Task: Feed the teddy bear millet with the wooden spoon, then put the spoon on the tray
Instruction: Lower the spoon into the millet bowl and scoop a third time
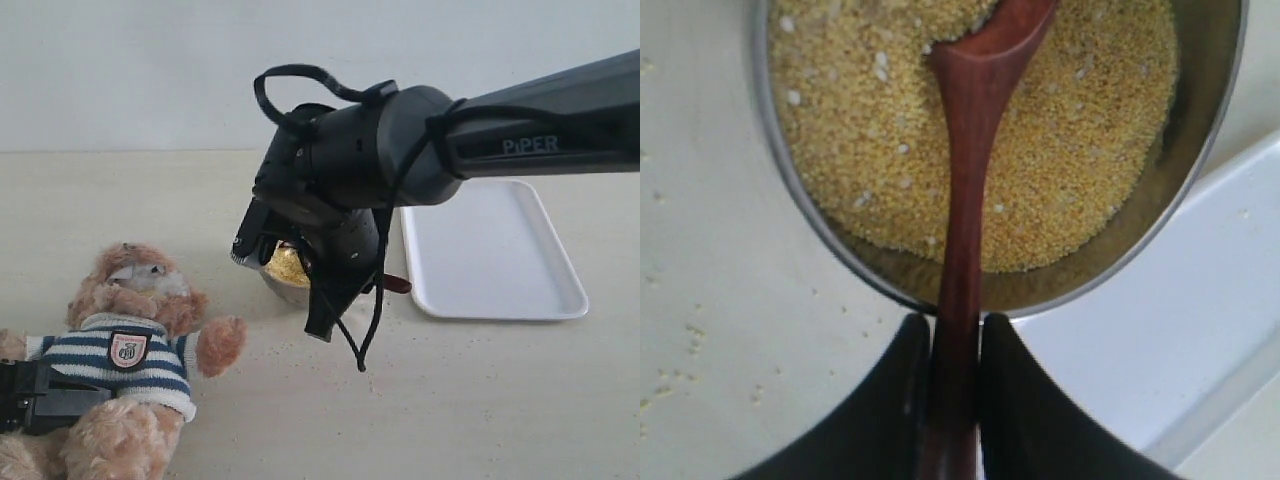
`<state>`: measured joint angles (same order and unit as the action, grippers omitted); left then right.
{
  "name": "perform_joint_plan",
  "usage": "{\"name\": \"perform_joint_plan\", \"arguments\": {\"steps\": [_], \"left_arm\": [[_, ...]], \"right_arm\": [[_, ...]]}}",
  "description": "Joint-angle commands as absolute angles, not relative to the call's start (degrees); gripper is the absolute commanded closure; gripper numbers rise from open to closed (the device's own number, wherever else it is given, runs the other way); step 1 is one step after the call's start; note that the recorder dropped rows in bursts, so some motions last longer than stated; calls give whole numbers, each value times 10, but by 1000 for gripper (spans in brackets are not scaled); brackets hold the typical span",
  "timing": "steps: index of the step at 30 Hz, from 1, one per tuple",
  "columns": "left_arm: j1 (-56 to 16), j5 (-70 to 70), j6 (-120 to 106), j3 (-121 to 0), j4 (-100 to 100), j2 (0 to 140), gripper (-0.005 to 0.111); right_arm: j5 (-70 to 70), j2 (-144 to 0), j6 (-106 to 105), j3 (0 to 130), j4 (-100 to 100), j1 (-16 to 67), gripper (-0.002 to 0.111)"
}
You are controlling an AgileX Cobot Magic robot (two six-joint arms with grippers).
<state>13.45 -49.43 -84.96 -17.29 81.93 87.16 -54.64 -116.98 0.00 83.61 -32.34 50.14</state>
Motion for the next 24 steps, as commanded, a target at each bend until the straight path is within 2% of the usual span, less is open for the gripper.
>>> {"name": "perform_joint_plan", "arguments": {"steps": [1, 12, 24], "left_arm": [[135, -504, -851, -172, 828, 871, 100], [135, -504, -851, -172, 828, 871, 100], [135, -504, -851, -172, 828, 871, 100]], "right_arm": [[-534, -1154, -21, 853, -273, 484, 109], [-546, -1149, -22, 854, -253, 478, 109], [-556, -1115, -109, 854, -86, 399, 109]]}}
